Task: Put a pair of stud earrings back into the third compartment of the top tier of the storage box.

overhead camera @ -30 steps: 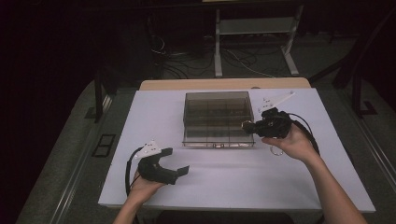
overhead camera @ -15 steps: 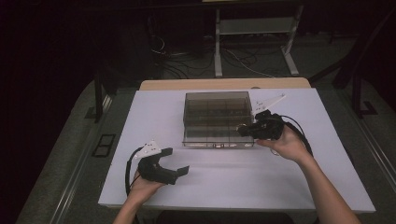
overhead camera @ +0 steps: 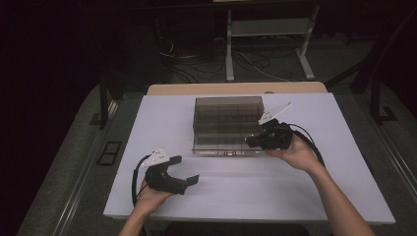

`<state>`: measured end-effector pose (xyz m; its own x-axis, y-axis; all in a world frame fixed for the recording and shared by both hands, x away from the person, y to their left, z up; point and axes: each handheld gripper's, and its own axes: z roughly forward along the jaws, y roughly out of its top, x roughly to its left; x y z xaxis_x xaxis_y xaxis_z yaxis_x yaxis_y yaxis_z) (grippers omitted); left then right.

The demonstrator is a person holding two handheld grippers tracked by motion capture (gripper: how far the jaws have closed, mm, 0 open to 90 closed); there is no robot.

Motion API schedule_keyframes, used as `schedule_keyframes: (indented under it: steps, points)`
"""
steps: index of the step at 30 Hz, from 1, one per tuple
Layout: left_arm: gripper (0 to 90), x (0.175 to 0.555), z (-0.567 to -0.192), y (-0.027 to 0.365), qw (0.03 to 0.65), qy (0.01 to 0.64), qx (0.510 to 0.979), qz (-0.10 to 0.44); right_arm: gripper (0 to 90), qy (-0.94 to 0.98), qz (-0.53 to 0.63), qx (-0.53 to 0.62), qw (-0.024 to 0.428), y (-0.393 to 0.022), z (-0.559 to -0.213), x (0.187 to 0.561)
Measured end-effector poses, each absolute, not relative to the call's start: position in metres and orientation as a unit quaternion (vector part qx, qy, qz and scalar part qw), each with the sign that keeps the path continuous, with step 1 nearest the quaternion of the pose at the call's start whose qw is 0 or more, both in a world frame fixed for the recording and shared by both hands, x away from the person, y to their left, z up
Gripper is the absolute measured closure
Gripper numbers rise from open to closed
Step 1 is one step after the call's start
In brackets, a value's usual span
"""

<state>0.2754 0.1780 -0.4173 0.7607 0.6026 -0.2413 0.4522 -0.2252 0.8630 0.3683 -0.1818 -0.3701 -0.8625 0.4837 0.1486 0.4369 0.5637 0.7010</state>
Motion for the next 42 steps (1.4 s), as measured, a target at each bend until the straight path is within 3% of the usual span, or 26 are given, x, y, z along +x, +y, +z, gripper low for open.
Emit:
schedule_keyframes:
  steps: [13, 28, 35, 42]
  points:
    - [0.0, 0.276, -0.418, 0.178, 0.519, 0.339, 0.781, 0.070, 71.3, 0.867, 0.413, 0.275, 0.044, -0.193, -0.360, 0.366]
    - [0.0, 0.275, -0.416, 0.177, 0.522, 0.337, 0.780, 0.074, 30.1, 0.848, 0.413, 0.317, 0.095, -0.219, -0.344, 0.351]
    - [0.0, 0.274, -0.416, 0.176, 0.522, 0.336, 0.780, 0.073, 10.0, 0.836, 0.417, 0.345, 0.095, -0.230, -0.347, 0.341]
    - [0.0, 0.274, -0.416, 0.177, 0.520, 0.335, 0.783, 0.072, 10.0, 0.817, 0.430, 0.374, 0.085, -0.248, -0.358, 0.337]
